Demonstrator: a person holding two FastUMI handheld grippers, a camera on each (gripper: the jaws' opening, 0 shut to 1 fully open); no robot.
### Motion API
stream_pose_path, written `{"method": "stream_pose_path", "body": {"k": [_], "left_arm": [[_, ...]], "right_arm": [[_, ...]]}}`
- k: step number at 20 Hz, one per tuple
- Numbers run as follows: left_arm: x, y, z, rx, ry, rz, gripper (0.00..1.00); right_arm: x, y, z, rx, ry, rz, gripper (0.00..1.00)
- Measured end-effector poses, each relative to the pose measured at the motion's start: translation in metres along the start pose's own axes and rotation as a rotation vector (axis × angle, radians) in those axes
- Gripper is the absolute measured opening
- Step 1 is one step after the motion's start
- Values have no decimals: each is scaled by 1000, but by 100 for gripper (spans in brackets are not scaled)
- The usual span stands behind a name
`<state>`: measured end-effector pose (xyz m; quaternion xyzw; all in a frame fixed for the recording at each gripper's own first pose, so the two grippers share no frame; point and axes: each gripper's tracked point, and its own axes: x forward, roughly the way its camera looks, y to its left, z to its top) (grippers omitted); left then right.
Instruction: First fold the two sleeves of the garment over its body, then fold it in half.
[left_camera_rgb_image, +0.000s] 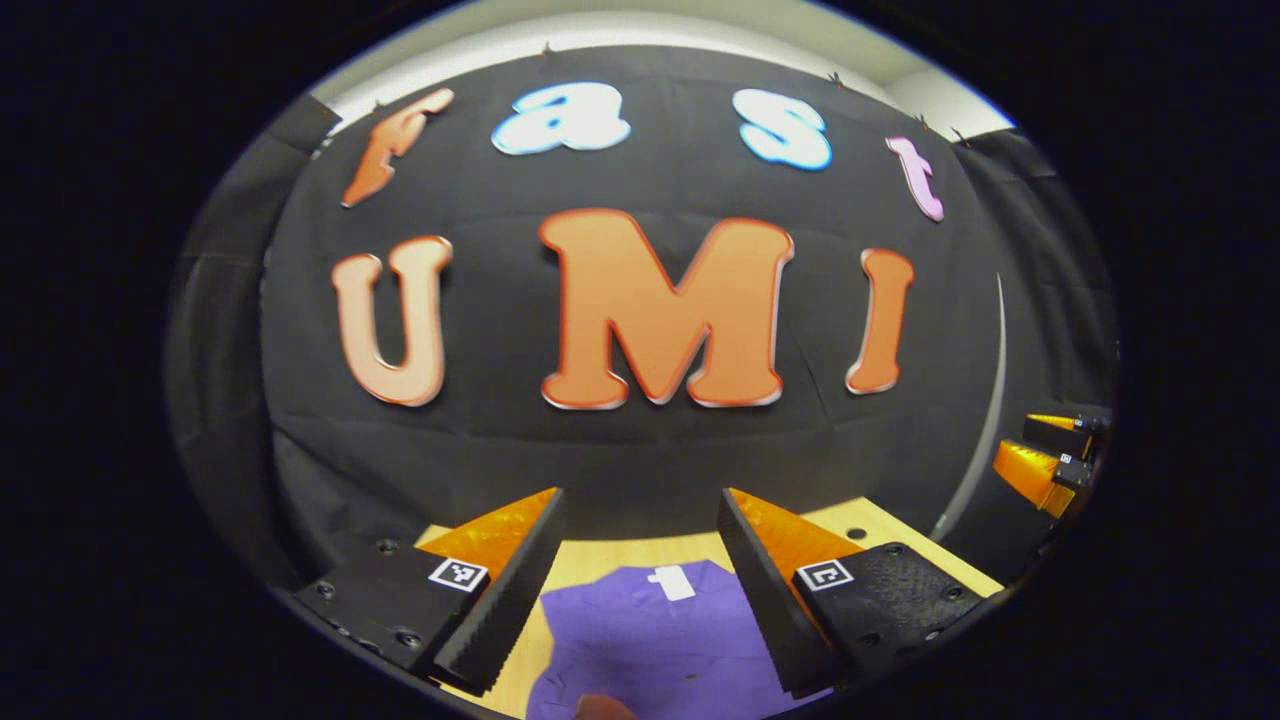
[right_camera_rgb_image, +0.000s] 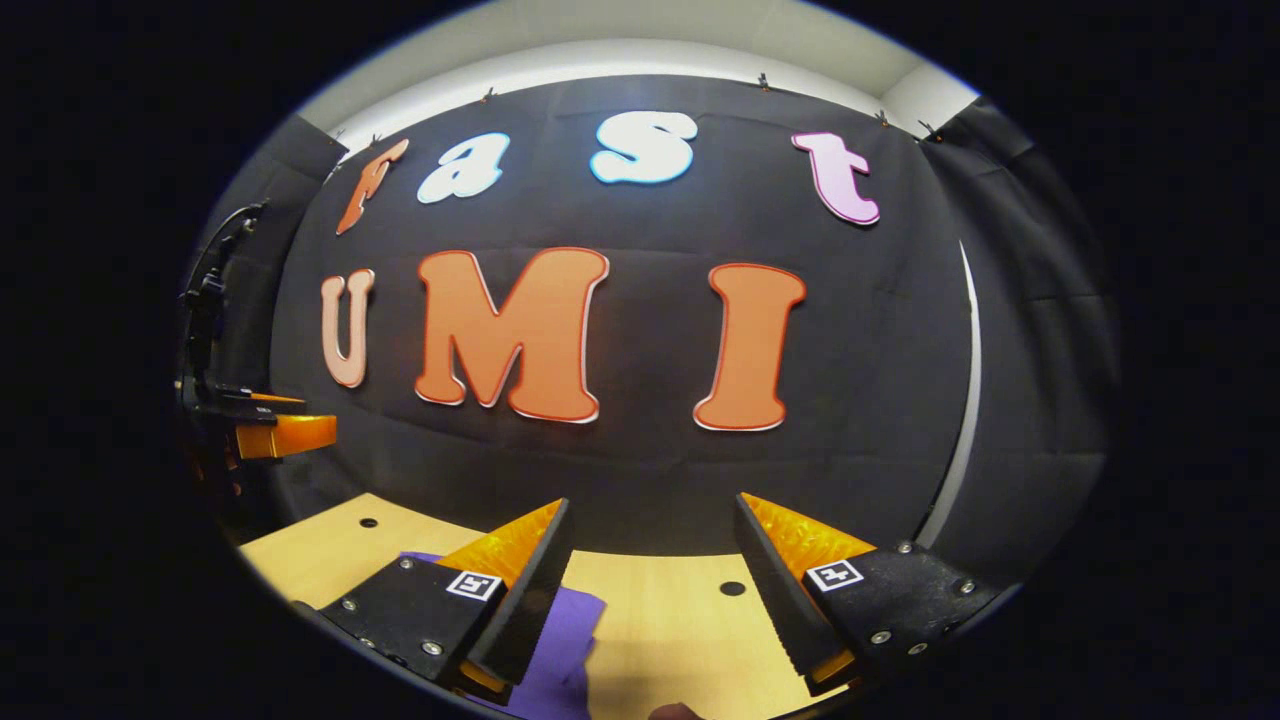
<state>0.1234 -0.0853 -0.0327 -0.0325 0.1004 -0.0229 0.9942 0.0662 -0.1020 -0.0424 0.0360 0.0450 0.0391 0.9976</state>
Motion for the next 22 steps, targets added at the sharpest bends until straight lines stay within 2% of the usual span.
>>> {"method": "stream_pose_path", "body": {"k": [4, 8, 13, 17, 22], "left_arm": [[-64, 62, 25, 17, -116, 86, 96], [-126, 100, 41, 73, -228, 146, 94], [-175, 130, 38, 44, -264, 173, 94], [-192, 143, 6, 46, -215, 166, 94], [-195, 150, -70, 78, -49, 160, 95]], "right_arm": [[-23, 44, 10, 28, -17, 14, 95], [-56, 78, 9, 22, -16, 23, 94], [-94, 99, -13, 18, 41, 23, 95], [-119, 105, -36, -6, 88, 10, 95], [-138, 104, -97, 0, 236, -1, 95]]}}
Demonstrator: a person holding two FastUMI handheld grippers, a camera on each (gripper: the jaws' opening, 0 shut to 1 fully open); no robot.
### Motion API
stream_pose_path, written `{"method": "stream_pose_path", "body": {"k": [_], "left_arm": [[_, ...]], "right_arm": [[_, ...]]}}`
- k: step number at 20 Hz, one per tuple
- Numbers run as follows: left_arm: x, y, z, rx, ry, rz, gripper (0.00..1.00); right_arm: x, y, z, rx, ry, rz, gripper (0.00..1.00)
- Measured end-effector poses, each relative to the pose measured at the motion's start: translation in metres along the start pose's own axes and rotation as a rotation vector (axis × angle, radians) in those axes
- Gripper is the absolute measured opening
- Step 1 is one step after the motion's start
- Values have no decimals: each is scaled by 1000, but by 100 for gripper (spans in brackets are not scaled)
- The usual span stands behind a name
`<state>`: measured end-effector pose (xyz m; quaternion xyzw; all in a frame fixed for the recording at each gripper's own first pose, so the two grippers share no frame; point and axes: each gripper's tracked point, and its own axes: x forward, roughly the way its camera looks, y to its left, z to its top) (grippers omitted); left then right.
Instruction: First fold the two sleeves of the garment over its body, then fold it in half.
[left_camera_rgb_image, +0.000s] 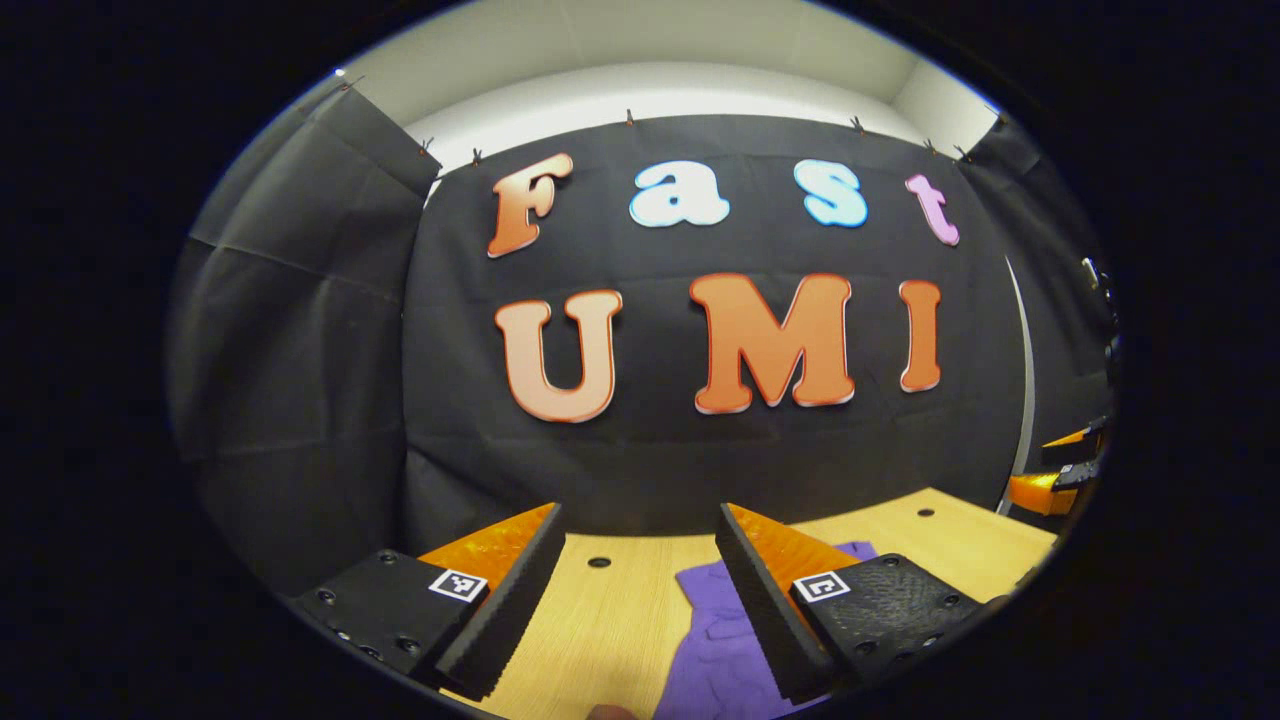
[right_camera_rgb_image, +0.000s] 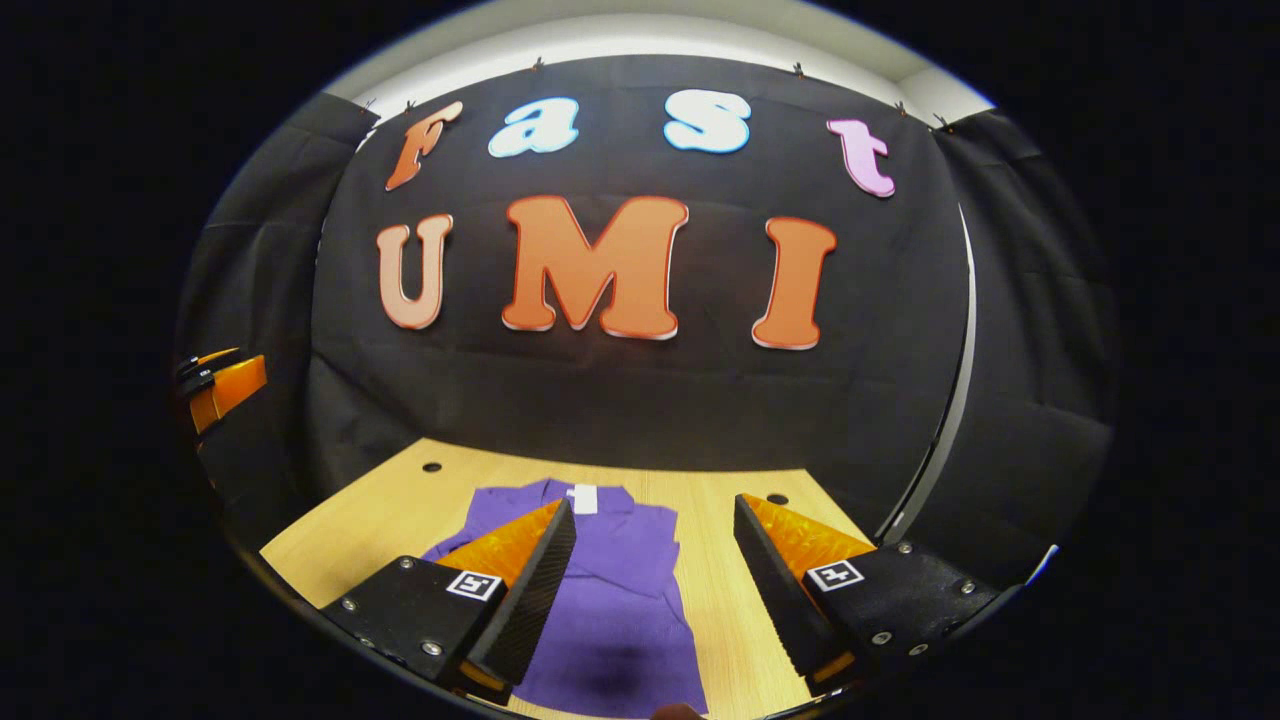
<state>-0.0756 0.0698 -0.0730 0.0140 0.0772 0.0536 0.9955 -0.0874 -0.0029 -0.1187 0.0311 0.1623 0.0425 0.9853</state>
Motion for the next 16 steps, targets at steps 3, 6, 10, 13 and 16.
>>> {"method": "stream_pose_path", "body": {"k": [3, 6, 10, 13, 16], "left_arm": [[1, -6, -46, 1, 114, -16, 95], [-1, -11, -91, 20, 227, -30, 95], [-5, -27, -144, 60, 347, -72, 95], [-7, -39, -191, 68, 463, -102, 95], [-9, -49, -228, 54, 569, -124, 95]], "right_arm": [[2, 1, -52, 20, 125, 12, 95], [1, 2, -96, 40, 239, 9, 95], [-1, -1, -157, 71, 392, 0, 95], [-12, -5, -203, 90, 496, -12, 96], [-13, -10, -238, 106, 589, -36, 96]]}}
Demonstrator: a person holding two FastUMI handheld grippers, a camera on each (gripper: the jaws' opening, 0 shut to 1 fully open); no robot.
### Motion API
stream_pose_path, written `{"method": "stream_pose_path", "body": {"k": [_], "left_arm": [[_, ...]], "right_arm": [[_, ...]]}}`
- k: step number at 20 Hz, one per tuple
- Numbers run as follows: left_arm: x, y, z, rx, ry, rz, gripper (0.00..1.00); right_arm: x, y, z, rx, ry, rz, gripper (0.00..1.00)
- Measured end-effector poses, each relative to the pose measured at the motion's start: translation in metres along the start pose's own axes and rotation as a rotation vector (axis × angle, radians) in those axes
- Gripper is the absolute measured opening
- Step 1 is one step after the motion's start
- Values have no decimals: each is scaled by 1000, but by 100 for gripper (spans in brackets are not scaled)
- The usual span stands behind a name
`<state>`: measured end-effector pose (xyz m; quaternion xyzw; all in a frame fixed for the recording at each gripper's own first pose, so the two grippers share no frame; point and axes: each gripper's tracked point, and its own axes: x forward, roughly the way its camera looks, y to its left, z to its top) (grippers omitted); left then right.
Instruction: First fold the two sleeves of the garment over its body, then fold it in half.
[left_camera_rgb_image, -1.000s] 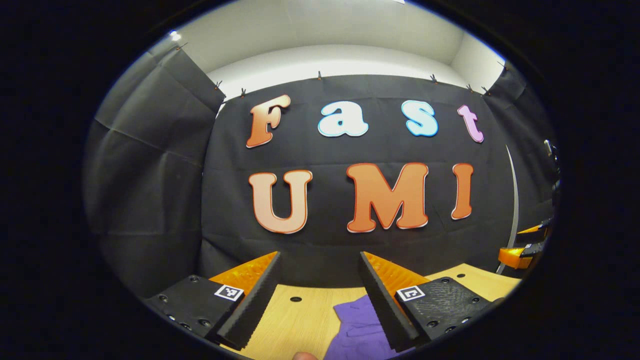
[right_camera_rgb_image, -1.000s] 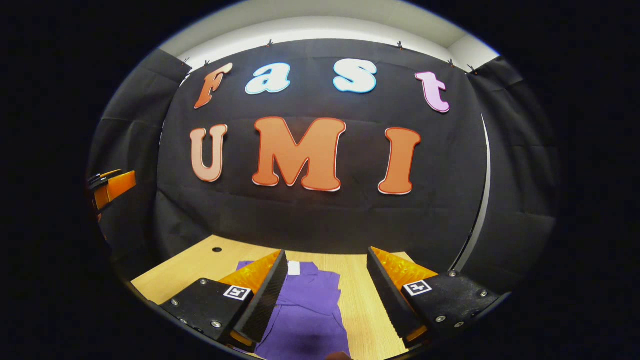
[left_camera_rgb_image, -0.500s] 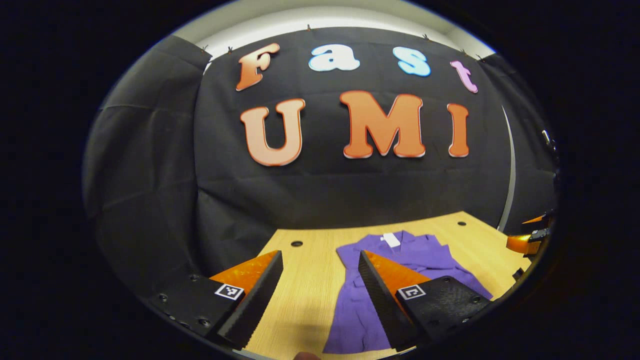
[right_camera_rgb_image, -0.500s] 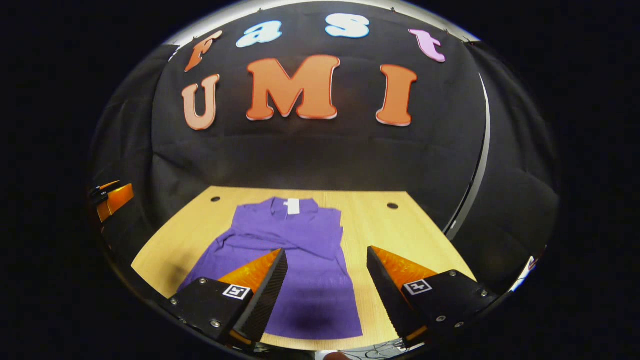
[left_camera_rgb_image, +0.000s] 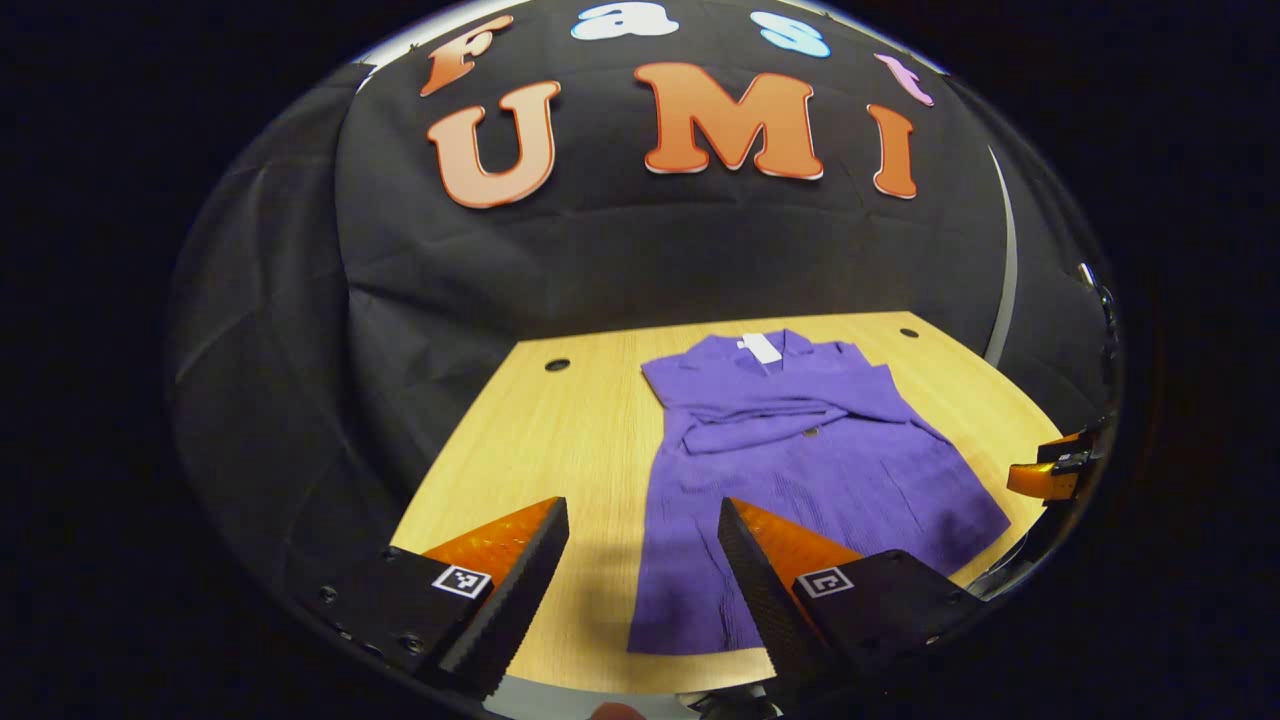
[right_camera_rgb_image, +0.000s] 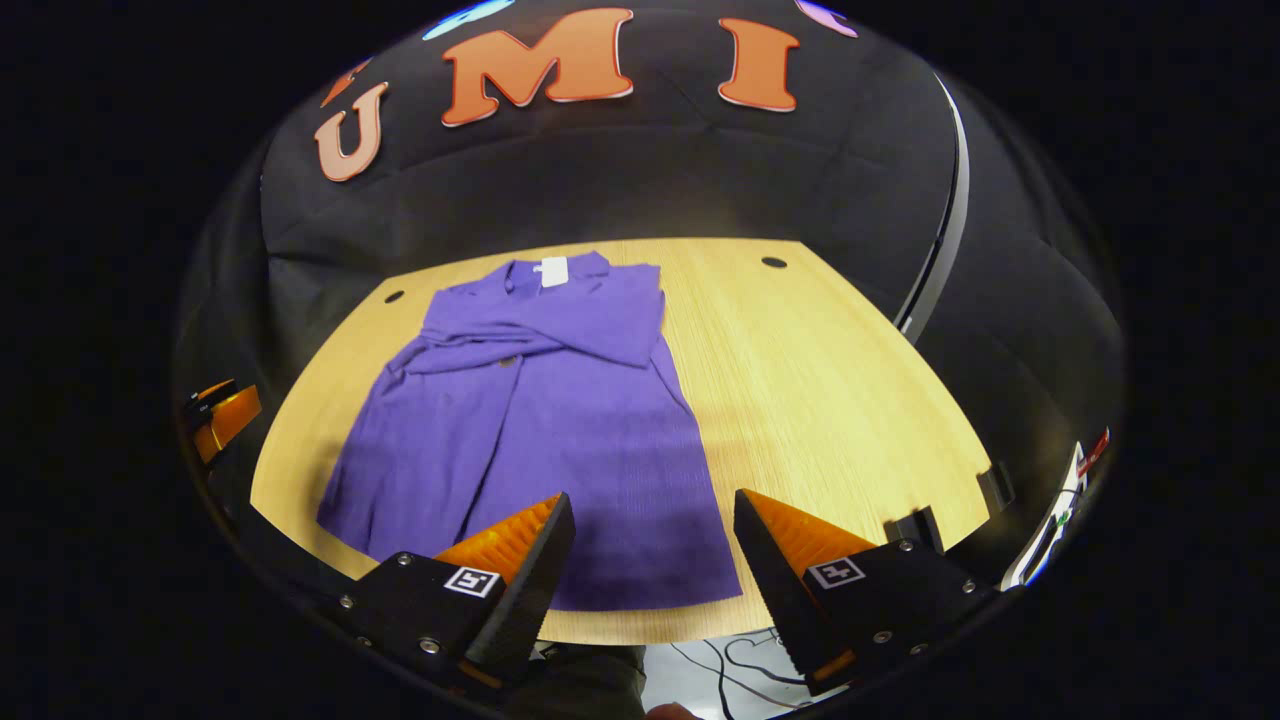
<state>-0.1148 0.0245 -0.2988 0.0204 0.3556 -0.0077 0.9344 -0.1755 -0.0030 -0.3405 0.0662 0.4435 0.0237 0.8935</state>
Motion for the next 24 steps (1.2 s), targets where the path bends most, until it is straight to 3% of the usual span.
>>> {"method": "stream_pose_path", "body": {"k": [7, 14, 21, 24], "left_arm": [[31, -21, -68, -19, 270, -38, 97], [37, -18, -97, -101, 477, -61, 97], [53, -29, -135, -147, 645, -63, 98], [63, -25, -141, -117, 679, -55, 96]], "right_arm": [[27, -15, -45, 4, 161, -18, 96], [40, -14, -63, -37, 256, -23, 96], [48, -8, -77, -55, 329, -15, 97], [48, -9, -80, -32, 336, -7, 97]]}}
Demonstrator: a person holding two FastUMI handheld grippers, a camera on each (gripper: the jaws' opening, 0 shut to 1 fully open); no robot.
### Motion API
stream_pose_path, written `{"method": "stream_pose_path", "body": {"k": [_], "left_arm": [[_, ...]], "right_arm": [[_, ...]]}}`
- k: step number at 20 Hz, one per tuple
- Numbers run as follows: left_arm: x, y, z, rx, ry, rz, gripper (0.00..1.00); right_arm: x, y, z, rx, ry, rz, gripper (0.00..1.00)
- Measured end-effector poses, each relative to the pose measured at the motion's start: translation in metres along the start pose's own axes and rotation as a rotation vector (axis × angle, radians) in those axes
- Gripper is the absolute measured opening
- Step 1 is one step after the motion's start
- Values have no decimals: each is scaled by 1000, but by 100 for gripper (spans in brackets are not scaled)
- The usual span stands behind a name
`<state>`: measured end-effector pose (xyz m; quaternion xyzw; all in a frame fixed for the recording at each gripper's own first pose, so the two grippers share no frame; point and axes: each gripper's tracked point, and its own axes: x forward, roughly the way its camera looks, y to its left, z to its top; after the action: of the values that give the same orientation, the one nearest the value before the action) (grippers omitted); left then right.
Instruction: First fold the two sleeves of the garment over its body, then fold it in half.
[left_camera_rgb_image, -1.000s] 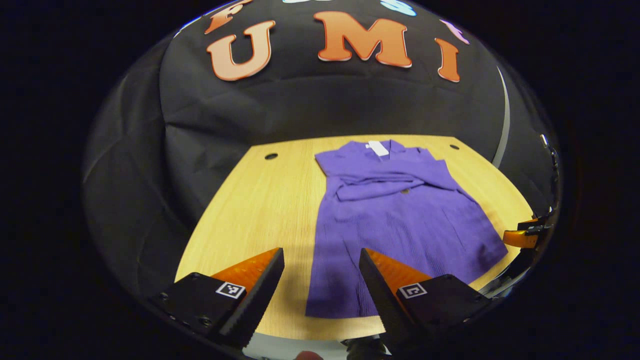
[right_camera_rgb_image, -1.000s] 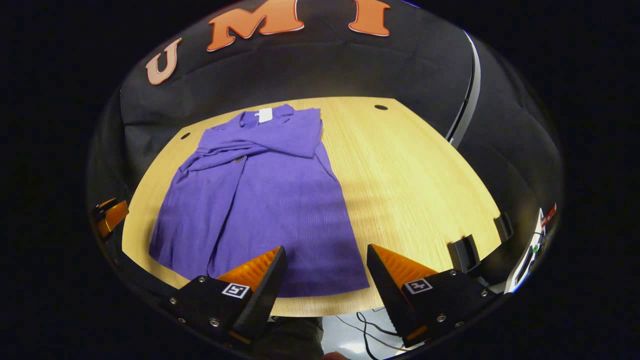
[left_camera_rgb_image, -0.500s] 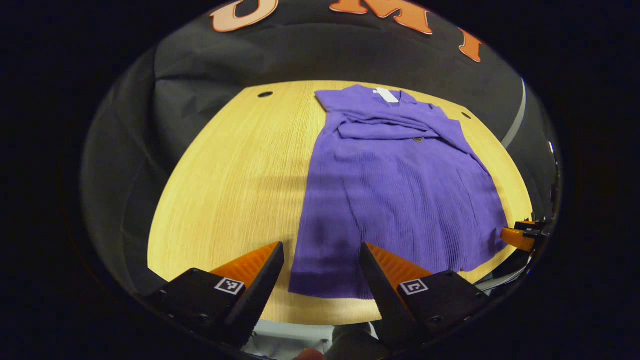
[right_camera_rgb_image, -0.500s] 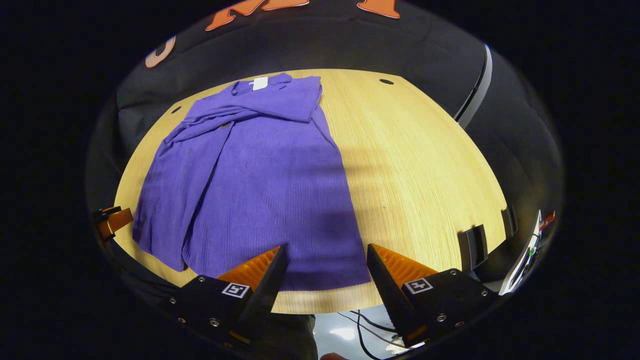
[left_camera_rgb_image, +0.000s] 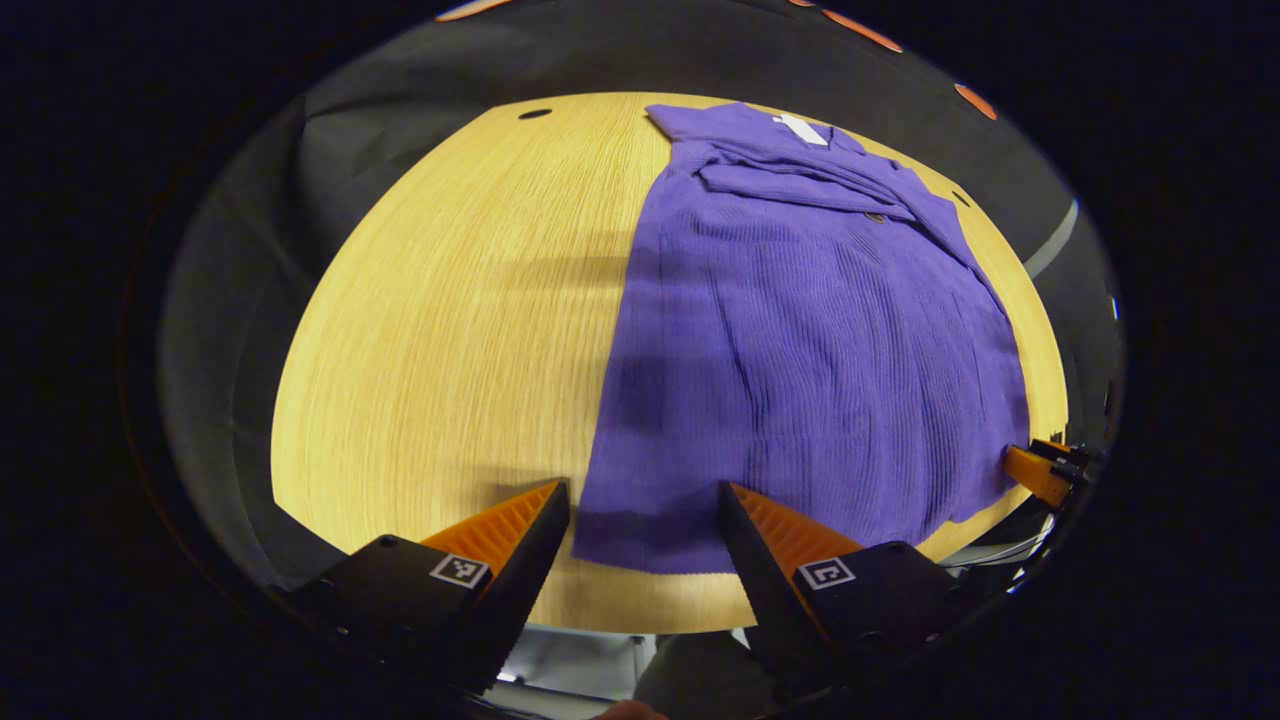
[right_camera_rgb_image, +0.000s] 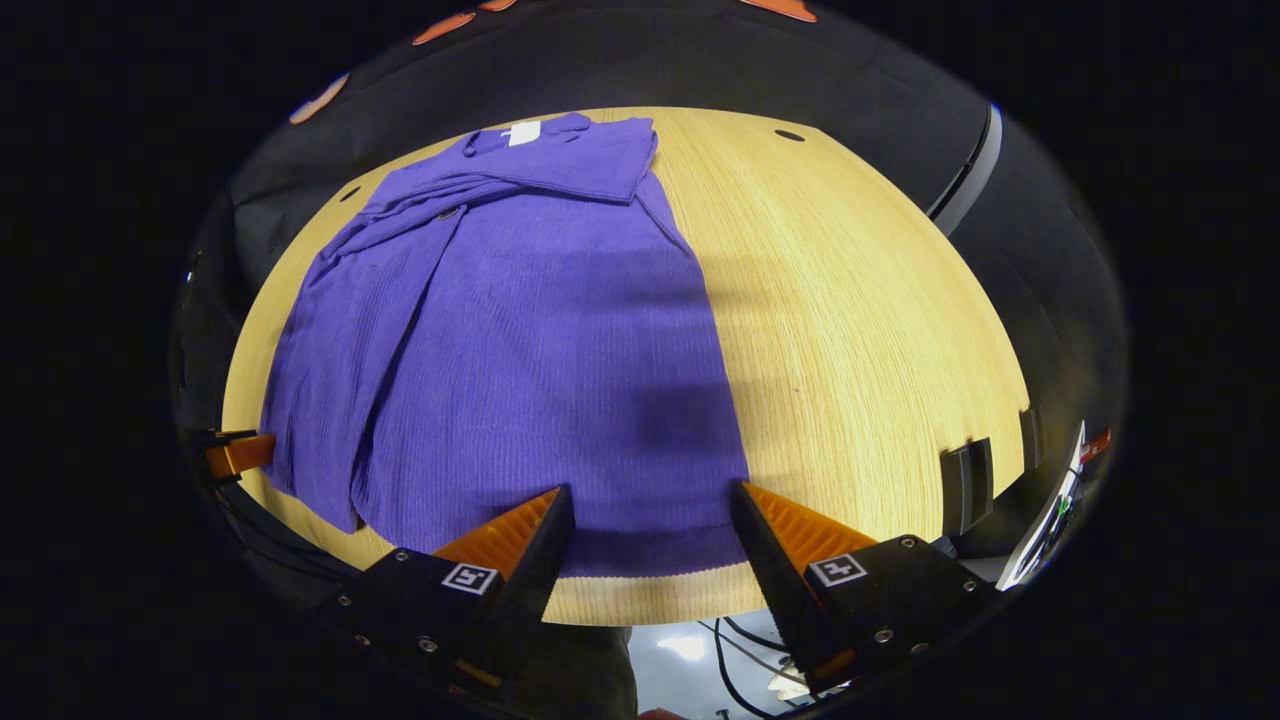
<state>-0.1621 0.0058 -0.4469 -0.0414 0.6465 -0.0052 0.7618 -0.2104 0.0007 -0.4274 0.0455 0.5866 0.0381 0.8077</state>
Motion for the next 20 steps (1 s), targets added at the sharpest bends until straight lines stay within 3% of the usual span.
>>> {"method": "stream_pose_path", "body": {"k": [3, 5, 6, 7, 8, 9, 10, 11, 12, 13, 14, 15, 20], "left_arm": [[-6, -4, -4, 29, 46, -7, 97], [-6, -9, -5, 22, 94, -9, 87], [-7, -12, -5, 19, 114, -12, 77], [-8, -15, -4, 19, 121, -19, 71], [-7, -18, -3, 26, 126, -22, 50], [-7, -20, -5, 42, 131, -28, 40], [-7, -22, -3, 50, 132, -31, 33], [-6, -24, -4, 51, 134, -38, 29], [-7, -25, -2, 55, 134, -43, 22], [-7, -25, -4, 58, 134, -50, 18], [-6, -26, -4, 57, 139, -58, 13], [-9, -25, -3, 55, 141, -69, 12], [-25, -27, 0, 6, 150, -131, 5]], "right_arm": [[2, 1, -6, 28, 28, 5, 99], [2, 3, -6, 18, 31, 9, 100], [3, 6, -6, 13, 33, 14, 98], [2, 9, -5, 5, 41, 17, 92], [2, 12, -5, 1, 46, 18, 87], [2, 13, -4, 6, 51, 19, 60], [2, 14, -3, 17, 51, 16, 61], [2, 15, -2, 32, 48, 14, 45], [3, 15, 0, 52, 44, 14, 40], [4, 17, 3, 69, 44, 25, 25], [5, 17, 4, 100, 43, 36, 22], [7, 19, 4, 139, 54, 59, 9], [-12, 23, 22, 202, 58, 139, 4]]}}
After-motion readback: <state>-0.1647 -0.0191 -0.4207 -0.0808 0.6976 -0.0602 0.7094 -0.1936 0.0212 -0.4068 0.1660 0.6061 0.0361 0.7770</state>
